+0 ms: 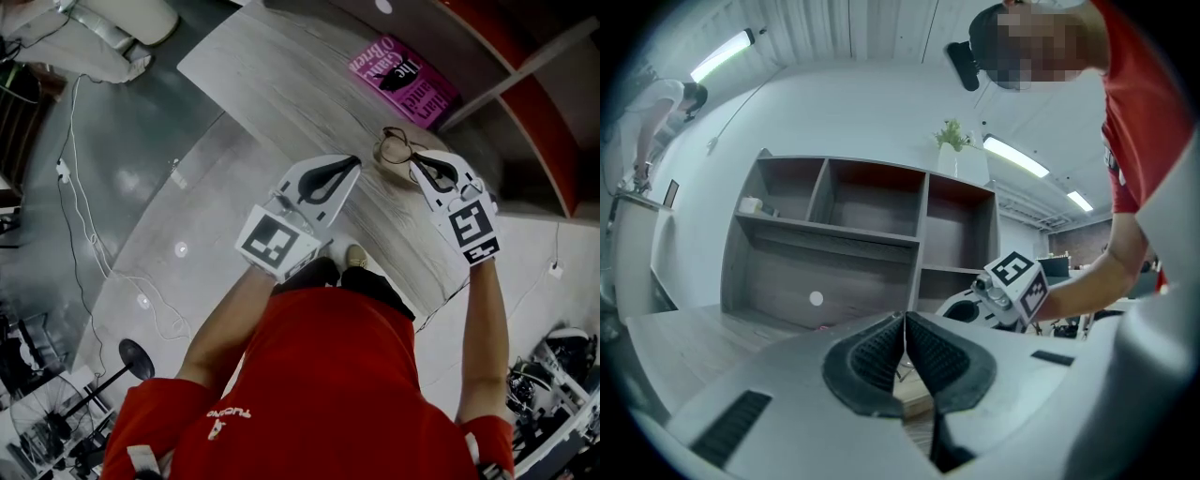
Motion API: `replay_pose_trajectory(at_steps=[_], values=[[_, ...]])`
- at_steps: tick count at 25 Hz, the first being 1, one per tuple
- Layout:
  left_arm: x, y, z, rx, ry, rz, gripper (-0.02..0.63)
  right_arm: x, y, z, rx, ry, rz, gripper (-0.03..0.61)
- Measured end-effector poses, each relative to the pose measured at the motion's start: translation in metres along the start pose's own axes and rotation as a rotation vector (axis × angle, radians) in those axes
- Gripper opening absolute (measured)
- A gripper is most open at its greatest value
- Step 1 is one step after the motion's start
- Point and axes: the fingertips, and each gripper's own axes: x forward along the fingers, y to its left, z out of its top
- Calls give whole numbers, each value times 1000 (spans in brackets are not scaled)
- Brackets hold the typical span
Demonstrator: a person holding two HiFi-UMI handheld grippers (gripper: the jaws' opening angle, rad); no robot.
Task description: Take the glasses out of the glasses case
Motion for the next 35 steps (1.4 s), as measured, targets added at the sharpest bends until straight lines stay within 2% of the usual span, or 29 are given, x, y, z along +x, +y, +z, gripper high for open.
replay_pose_trajectory(at_steps=[5,13,21,24,27,28,29,30,35], values=[[2,12,-5,-12,11,50,14,-17,3,30,25,-89,14,23],[-4,20,-22,-73,33,59,14,-52,-2,91,124,-287,23,23],[4,-10,-35,-180,63,-59,14,-87,5,144,158,-498,85,23],[8,-11,-26,-207,23,-94,14,-97,11,154,148,-537,115,23],[6,-9,-9,-266,-47,-145,19,-105,20,164,130,-574,152,23],[5,-9,-4,-294,-62,-173,58,-107,23,165,125,-583,164,23],[5,-10,0,-325,-69,-204,139,-109,26,166,121,-590,176,23],[5,-11,3,-354,-67,-230,180,-110,29,167,117,-596,189,23],[1,-16,6,-418,-26,-323,249,-120,44,172,116,-629,266,23]])
